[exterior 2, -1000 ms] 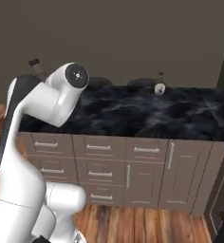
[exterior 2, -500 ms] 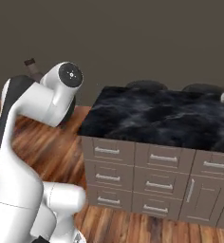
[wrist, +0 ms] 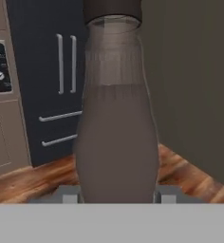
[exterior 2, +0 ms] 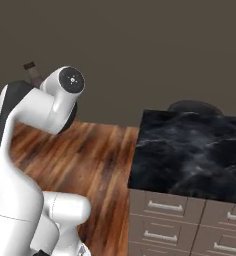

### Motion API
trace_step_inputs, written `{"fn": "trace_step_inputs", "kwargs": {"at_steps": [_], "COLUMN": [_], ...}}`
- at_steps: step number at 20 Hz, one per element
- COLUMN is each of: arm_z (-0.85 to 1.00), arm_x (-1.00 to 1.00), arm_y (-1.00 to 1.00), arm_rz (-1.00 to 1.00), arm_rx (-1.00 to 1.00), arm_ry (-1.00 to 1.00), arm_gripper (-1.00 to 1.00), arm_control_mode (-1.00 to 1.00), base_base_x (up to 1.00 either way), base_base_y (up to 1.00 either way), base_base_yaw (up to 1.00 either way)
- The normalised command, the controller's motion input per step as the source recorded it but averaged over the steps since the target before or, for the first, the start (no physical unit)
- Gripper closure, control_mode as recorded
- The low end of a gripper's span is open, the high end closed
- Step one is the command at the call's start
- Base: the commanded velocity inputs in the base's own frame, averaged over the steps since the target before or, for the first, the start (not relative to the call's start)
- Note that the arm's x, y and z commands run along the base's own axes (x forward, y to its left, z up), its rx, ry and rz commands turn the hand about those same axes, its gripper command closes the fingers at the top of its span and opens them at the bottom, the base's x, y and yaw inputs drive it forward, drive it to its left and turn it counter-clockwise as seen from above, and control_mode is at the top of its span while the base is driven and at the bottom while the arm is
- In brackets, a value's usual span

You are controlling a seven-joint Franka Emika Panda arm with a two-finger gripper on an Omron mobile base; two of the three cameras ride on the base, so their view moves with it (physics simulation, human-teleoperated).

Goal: The dining table condiment station is running low on syrup bottle. Refill the condiment station by opening the cabinet and taking the syrup bottle from the cabinet and placing it on the dining table.

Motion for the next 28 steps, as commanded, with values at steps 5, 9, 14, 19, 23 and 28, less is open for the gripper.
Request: {"fn": "trace_step_inputs", "kwargs": {"at_steps": [5, 9, 14, 19, 23, 28], "arm_z": [0.0, 0.0, 0.0, 0.0, 0.0, 0.0], "arm_x": [0.0, 0.0, 0.0, 0.0, 0.0, 0.0], "arm_y": [0.0, 0.0, 0.0, 0.0, 0.0, 0.0], "arm_rz": [0.0, 0.0, 0.0, 0.0, 0.0, 0.0], "arm_rx": [0.0, 0.0, 0.0, 0.0, 0.0, 0.0], "arm_ry": [0.0, 0.0, 0.0, 0.0, 0.0, 0.0], "arm_gripper": [1.0, 1.0, 1.0, 1.0, 1.0, 1.0], "arm_control_mode": [1.0, 1.0, 1.0, 1.0, 1.0, 1.0], "base_base_x": [1.0, 1.0, 1.0, 1.0, 0.96, 0.88], "base_base_y": [1.0, 1.0, 1.0, 1.0, 0.98, 0.88], "base_base_yaw": [-0.26, -0.43, -0.49, -0.51, -0.54, -0.54]}}
